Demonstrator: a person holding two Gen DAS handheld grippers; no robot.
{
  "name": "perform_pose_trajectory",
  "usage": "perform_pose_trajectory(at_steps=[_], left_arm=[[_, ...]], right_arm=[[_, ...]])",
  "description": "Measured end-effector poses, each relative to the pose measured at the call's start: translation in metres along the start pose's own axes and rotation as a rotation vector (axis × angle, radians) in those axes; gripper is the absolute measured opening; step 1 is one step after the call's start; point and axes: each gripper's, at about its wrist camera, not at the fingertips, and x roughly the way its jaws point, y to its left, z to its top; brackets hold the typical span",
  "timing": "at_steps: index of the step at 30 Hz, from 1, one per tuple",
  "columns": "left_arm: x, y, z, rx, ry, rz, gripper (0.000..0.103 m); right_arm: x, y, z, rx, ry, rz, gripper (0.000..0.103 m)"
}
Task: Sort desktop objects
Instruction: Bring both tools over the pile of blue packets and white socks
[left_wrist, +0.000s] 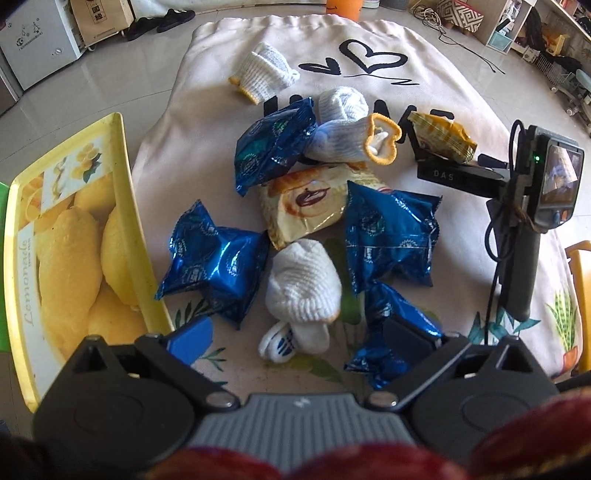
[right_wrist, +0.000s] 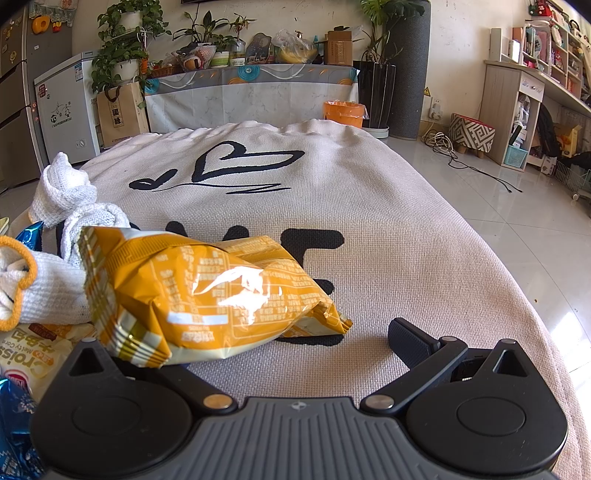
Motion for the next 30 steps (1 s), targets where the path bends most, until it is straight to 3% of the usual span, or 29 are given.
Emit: perform_pose_trajectory(at_steps=[17,30], left_arm=[[0.015,-0.022,-0.034,0.117,0.078,-0.022,0.102],[0.044,-0.012,-0.048,0.101,0.156,-0.008,0.102]], right_arm=[[-0.001,0.0,-0.001,0.0,0.0,0.0,0.103],[0.003,0.0,0.002,0.001,0.0,0.0,0.103]])
